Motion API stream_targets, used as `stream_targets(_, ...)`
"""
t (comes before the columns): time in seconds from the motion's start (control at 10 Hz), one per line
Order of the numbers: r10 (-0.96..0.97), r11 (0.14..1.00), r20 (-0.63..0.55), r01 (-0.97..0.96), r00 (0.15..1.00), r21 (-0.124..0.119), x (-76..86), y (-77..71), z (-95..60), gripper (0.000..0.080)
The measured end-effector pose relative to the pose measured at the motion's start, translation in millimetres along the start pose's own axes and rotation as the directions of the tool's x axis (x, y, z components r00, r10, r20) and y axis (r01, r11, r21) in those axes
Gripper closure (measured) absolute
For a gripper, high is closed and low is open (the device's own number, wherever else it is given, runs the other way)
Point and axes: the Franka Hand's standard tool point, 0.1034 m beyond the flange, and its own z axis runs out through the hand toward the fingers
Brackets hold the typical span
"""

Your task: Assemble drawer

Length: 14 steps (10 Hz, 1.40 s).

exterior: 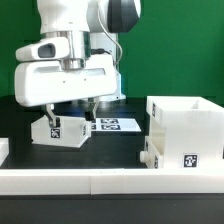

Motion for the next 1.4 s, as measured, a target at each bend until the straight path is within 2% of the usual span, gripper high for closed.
stream_targets(0.5, 0.269, 0.963, -0.005, -0.269, 0.963, 0.014, 1.9, -2.3, 1.9, 0.0151)
stream_targets(0.6, 0.39, 0.921, -0.006, -0.39, 0.921, 0.021, 2.6, -3.6, 2.3, 0.0151)
stream_targets(0.7, 0.419, 0.908, -0.005, -0.419, 0.908, 0.023, 2.1, -4.5, 2.3, 0.0151)
stream_targets(1.0, 0.663, 0.748, 0.022, -0.663, 0.748, 0.021, -14.3, -20.3, -0.6, 0.0151)
stream_targets(1.1, 0.69, 0.723, 0.028, -0.691, 0.723, 0.021, -19.0, -23.5, -0.8, 0.0151)
stream_targets(1.4, 0.691, 0.723, 0.034, -0.691, 0.722, 0.005, -42.3, -37.9, 8.6, 0.0151)
